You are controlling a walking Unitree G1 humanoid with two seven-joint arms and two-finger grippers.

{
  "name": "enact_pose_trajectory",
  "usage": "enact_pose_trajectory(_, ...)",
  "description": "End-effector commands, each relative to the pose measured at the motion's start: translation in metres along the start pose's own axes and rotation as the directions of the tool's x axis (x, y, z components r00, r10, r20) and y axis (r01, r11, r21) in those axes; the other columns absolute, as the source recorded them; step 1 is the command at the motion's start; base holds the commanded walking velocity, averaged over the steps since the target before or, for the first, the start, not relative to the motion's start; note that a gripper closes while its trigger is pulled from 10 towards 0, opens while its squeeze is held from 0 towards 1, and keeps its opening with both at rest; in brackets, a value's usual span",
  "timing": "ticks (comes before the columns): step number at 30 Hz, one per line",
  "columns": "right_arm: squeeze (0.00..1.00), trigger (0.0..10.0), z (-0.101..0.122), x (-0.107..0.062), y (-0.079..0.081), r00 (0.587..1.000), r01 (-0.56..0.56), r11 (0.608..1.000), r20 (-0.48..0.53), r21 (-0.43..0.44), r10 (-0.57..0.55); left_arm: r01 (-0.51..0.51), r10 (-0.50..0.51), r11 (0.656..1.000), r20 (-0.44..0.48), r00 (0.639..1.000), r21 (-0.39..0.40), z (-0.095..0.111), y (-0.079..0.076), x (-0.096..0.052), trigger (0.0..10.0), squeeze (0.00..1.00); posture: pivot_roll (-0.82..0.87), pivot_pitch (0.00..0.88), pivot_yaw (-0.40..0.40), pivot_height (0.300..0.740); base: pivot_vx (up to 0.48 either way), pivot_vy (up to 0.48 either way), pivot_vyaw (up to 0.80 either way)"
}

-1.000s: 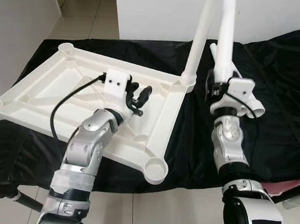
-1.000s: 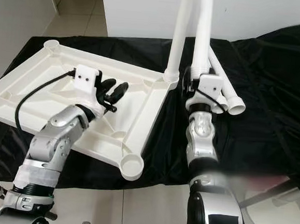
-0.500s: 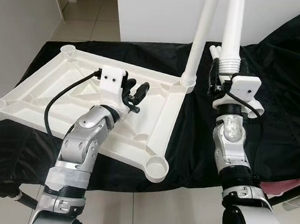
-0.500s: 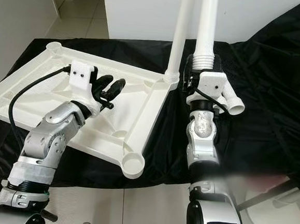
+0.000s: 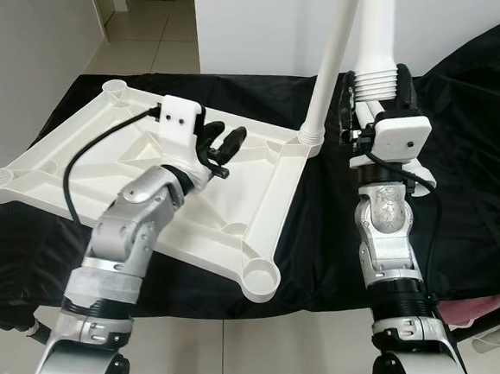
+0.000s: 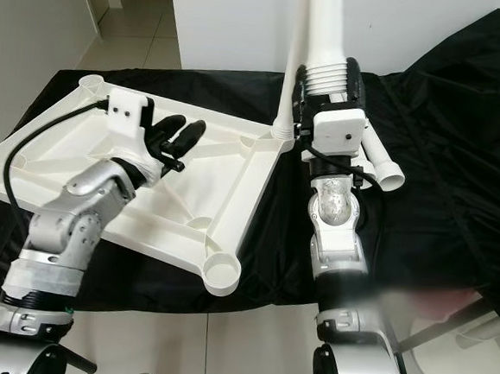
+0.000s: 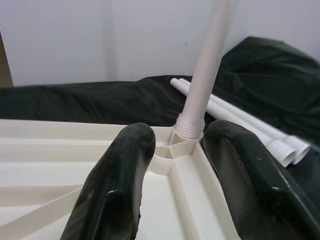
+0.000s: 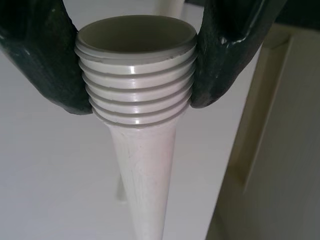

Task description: Building children table

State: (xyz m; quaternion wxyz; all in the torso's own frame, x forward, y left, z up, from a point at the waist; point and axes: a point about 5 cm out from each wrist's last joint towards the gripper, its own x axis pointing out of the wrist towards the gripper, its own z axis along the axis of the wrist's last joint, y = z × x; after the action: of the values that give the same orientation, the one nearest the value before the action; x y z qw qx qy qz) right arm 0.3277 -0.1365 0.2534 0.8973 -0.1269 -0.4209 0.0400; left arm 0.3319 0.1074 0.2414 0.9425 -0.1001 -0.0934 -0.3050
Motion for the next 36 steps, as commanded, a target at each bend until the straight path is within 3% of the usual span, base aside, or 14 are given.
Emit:
enact_pose_trajectory(1, 0.0, 10.0, 0.0, -0.004, 0.007, 0.999, -0.038, 0.999, -0.009, 0.007, 0.038, 0.194, -0.194, 0.98, 0.005, 0.981, -0.033, 0.004, -0.007, -0.001, 10.0, 0.0, -0.05, 0.011, 0.078, 0.74, 0.0, 0.0, 0.0)
enact_pose_trajectory(2, 0.0, 10.0, 0.0, -0.004, 0.007, 0.999, -0.038, 0.999, -0.009, 0.007, 0.038, 0.194, -0.194, 0.98, 0.005, 0.981, -0.033, 0.004, -0.007, -0.001, 10.0, 0.0, -0.05, 0.011, 0.078, 0.74, 0.0, 0.0, 0.0)
enact_pose_trajectory(3, 0.0, 10.0, -0.002, -0.01, 0.01, 0.998, -0.054, 0.998, -0.024, 0.013, 0.055, 0.207, -0.206, 0.977, 0.015, 0.978, -0.055, 0.006, -0.007, -0.001, 10.0, 0.84, -0.04, 0.011, 0.075, 0.74, 0.0, 0.0, 0.0)
enact_pose_trajectory(4, 0.0, 10.0, -0.005, -0.016, 0.015, 0.996, -0.079, 0.997, -0.042, 0.019, 0.079, 0.225, -0.224, 0.971, 0.028, 0.974, -0.083, 0.009, -0.007, -0.002, 10.0, 1.0, -0.04, 0.011, 0.075, 0.74, 0.0, 0.0, 0.0)
enact_pose_trajectory(12, 0.0, 10.0, -0.015, -0.044, 0.03, 0.979, -0.159, 0.986, -0.124, 0.053, 0.164, 0.327, -0.326, 0.934, 0.027, 0.945, -0.145, 0.016, -0.014, -0.004, 10.0, 1.0, -0.04, 0.011, 0.074, 0.74, 0.0, 0.0, 0.0)
enact_pose_trajectory(13, 0.0, 10.0, -0.018, -0.051, 0.034, 0.972, -0.175, 0.982, -0.148, 0.069, 0.184, 0.356, -0.357, 0.92, 0.025, 0.934, -0.167, 0.017, -0.017, -0.003, 10.0, 0.33, -0.04, 0.01, 0.076, 0.74, 0.0, 0.0, 0.0)
enact_pose_trajectory(14, 0.0, 10.0, -0.018, -0.051, 0.034, 0.972, -0.175, 0.982, -0.148, 0.069, 0.184, 0.356, -0.357, 0.92, 0.025, 0.934, -0.167, 0.017, -0.017, -0.003, 10.0, 0.33, -0.04, 0.01, 0.076, 0.74, 0.0, 0.0, 0.0)
enact_pose_trajectory(15, 0.0, 10.0, -0.02, -0.058, 0.04, 0.962, -0.201, 0.976, -0.168, 0.088, 0.213, 0.389, -0.392, 0.898, 0.027, 0.92, -0.208, 0.019, -0.021, -0.002, 10.0, 0.0, -0.05, 0.008, 0.077, 0.74, 0.0, 0.0, 0.0)
enact_pose_trajectory(17, 0.0, 10.0, -0.023, -0.068, 0.05, 0.941, -0.253, 0.958, -0.196, 0.133, 0.275, 0.445, -0.453, 0.857, 0.034, 0.891, -0.261, 0.021, -0.027, -0.001, 10.0, 0.0, -0.05, 0.008, 0.079, 0.74, 0.0, 0.0, 0.0)
enact_pose_trajectory(19, 0.0, 10.0, -0.023, -0.068, 0.05, 0.941, -0.253, 0.958, -0.196, 0.133, 0.275, 0.445, -0.453, 0.857, 0.034, 0.891, -0.261, 0.021, -0.027, -0.001, 10.0, 0.0, -0.05, 0.008, 0.079, 0.74, 0.0, 0.0, 0.0)
enact_pose_trajectory(23, 0.0, 10.0, -0.023, -0.076, 0.059, 0.918, -0.318, 0.937, -0.2, 0.147, 0.343, 0.454, -0.479, 0.823, 0.013, 0.878, -0.341, 0.021, -0.03, 0.002, 10.0, 0.0, -0.05, 0.006, 0.084, 0.74, 0.0, 0.0, 0.0)
enact_pose_trajectory(30, 0.0, 10.0, -0.022, -0.08, 0.065, 0.898, -0.365, 0.918, -0.202, 0.155, 0.391, 0.434, -0.485, 0.829, -0.067, 0.872, -0.353, 0.013, -0.032, 0.005, 10.0, 0.0, -0.06, 0.0, 0.089, 0.74, 0.0, 0.0, 0.0)
enact_pose_trajectory(31, 0.0, 10.0, -0.021, -0.08, 0.066, 0.896, -0.372, 0.916, -0.198, 0.154, 0.397, 0.398, -0.463, 0.847, -0.124, 0.877, -0.351, 0.007, -0.03, 0.007, 10.0, 0.0, -0.06, 0.0, 0.09, 0.74, 0.0, 0.0, 0.0)
enact_pose_trajectory(36, 0.0, 10.0, -0.019, -0.082, 0.069, 0.891, -0.388, 0.909, -0.192, 0.15, 0.412, 0.339, -0.432, 0.861, -0.194, 0.881, -0.379, -0.002, -0.028, 0.01, 10.0, 0.0, -0.06, 0.0, 0.09, 0.74, 0.0, 0.0, 0.0)
